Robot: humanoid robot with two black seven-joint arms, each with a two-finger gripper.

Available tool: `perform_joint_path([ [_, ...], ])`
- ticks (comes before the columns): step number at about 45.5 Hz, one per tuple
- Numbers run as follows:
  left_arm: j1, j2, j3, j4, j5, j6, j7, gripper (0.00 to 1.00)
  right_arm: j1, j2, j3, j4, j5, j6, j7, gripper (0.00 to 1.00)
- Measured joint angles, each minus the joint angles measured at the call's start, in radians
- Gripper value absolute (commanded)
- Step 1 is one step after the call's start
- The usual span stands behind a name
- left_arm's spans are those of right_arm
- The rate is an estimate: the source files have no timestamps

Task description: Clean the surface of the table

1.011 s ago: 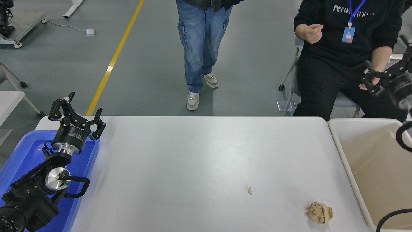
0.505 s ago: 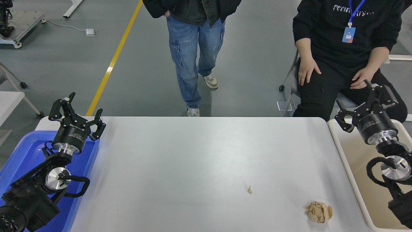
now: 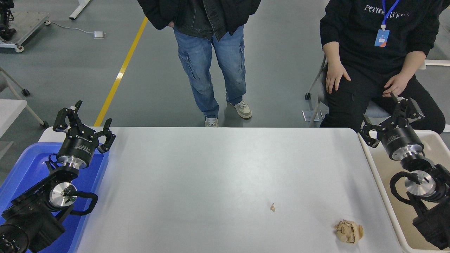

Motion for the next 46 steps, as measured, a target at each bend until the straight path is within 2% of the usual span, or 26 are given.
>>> perform_joint_path([
  [34,0.0,0.0,0.0,0.0,0.0,0.0,0.0,1.0,0.024,-0.03,-0.026,-0.009,0.024,0.002,0.053,0.99],
  [46,0.0,0.0,0.0,0.0,0.0,0.0,0.0,1.0,0.136,-0.182,-0.287,-0.016,-0.029,0.005,0.053,0.99],
])
